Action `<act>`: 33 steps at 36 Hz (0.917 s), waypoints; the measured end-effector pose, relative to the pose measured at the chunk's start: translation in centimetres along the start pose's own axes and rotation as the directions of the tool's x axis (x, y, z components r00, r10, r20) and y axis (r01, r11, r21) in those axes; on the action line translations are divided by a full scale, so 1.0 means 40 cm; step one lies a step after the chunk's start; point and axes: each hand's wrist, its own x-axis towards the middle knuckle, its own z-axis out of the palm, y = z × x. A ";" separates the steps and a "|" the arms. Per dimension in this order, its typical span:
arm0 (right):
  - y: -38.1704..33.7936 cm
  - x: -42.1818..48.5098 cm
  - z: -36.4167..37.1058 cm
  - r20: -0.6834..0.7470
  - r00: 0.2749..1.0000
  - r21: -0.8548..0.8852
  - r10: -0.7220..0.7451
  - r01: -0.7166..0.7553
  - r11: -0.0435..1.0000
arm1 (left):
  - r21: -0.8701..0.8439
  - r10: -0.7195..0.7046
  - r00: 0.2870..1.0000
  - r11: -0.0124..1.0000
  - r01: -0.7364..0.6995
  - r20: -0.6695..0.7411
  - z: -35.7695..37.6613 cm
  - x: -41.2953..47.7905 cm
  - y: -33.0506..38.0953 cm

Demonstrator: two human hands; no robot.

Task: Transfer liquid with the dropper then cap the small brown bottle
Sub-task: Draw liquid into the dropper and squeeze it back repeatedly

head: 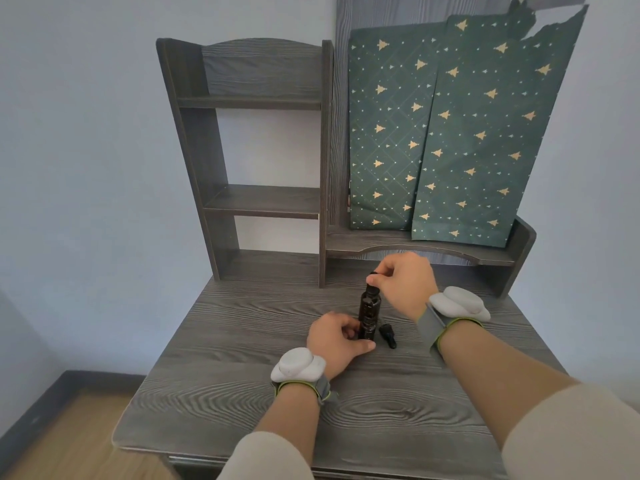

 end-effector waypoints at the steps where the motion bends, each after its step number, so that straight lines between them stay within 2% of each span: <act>1: 0.001 0.001 0.001 -0.002 1.000 -0.002 -0.001 0.001 1.000 | 0.000 0.000 1.000 1.000 0.000 0.000 0.000 0.000 0.000; 33: 0.003 -0.030 -0.002 -0.033 0.999 0.044 -0.007 0.008 0.999 | 0.013 -0.006 1.000 1.000 0.006 0.003 -0.001 0.001 -0.002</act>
